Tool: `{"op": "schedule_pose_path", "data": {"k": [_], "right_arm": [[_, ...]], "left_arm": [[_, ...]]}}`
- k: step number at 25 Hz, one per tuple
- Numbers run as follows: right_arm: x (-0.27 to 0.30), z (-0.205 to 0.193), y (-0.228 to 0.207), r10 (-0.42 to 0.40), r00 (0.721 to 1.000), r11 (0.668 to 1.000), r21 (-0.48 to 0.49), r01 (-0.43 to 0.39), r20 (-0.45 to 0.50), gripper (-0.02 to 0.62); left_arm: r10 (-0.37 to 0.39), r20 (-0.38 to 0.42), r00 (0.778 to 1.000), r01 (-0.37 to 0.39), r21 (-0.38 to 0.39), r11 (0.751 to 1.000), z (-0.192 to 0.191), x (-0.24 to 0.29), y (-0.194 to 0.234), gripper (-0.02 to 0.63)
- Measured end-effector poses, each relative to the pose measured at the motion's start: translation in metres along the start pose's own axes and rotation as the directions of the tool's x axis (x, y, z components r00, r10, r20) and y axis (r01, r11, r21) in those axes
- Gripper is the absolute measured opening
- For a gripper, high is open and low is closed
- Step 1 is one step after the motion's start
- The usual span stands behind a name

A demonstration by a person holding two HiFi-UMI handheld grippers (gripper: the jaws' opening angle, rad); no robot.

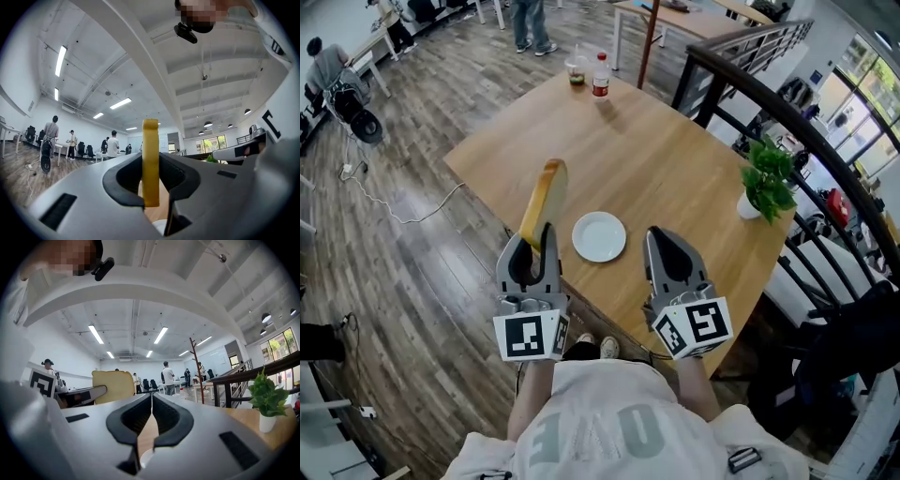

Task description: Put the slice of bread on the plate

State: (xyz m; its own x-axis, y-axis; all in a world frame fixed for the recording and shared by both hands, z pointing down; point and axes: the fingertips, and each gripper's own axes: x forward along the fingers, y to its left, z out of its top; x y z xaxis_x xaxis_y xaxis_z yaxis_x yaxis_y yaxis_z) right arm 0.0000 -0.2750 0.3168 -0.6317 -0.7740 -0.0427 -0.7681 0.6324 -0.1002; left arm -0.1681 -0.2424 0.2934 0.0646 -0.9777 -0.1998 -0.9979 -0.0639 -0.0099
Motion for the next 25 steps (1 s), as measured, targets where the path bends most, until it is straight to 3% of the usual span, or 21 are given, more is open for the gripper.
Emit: {"op": "schedule_pose_path", "data": {"k": [3, 9, 12, 18, 21, 25], "right_arm": [[0.000, -0.005, -0.003, -0.018, 1.000, 1.000, -0.012, 0.018, -0.021, 0.021], [0.001, -0.007, 0.001, -0.049, 0.998, 0.998, -0.049, 0.048, -0.030, 0.021], [0.000, -0.008, -0.003, -0.073, 0.997, 0.996, -0.049, 0.071, -0.035, 0.021], [-0.009, -0.016, -0.014, -0.116, 0.992, 0.993, -0.043, 0.114, -0.053, 0.021], [-0.015, -0.022, -0.021, -0.157, 0.985, 0.988, -0.028, 0.155, -0.075, 0.021], [-0.022, -0.031, -0.026, -0.193, 0.976, 0.981, -0.040, 0.190, -0.101, 0.021]], "left_arm": [[-0.026, -0.028, 0.999, 0.027, 0.013, 1.000, -0.012, 0.001, -0.006, 0.089], [-0.065, -0.095, 0.993, 0.080, 0.169, 0.982, -0.020, 0.016, -0.014, 0.089], [-0.078, -0.122, 0.989, 0.102, 0.205, 0.973, -0.028, 0.022, -0.020, 0.089], [-0.107, -0.214, 0.971, 0.176, 0.336, 0.925, -0.056, 0.038, -0.028, 0.089], [-0.114, -0.276, 0.955, 0.227, 0.423, 0.877, -0.079, 0.049, -0.026, 0.089], [-0.120, -0.360, 0.925, 0.319, 0.567, 0.760, -0.114, 0.057, -0.033, 0.089]]}}
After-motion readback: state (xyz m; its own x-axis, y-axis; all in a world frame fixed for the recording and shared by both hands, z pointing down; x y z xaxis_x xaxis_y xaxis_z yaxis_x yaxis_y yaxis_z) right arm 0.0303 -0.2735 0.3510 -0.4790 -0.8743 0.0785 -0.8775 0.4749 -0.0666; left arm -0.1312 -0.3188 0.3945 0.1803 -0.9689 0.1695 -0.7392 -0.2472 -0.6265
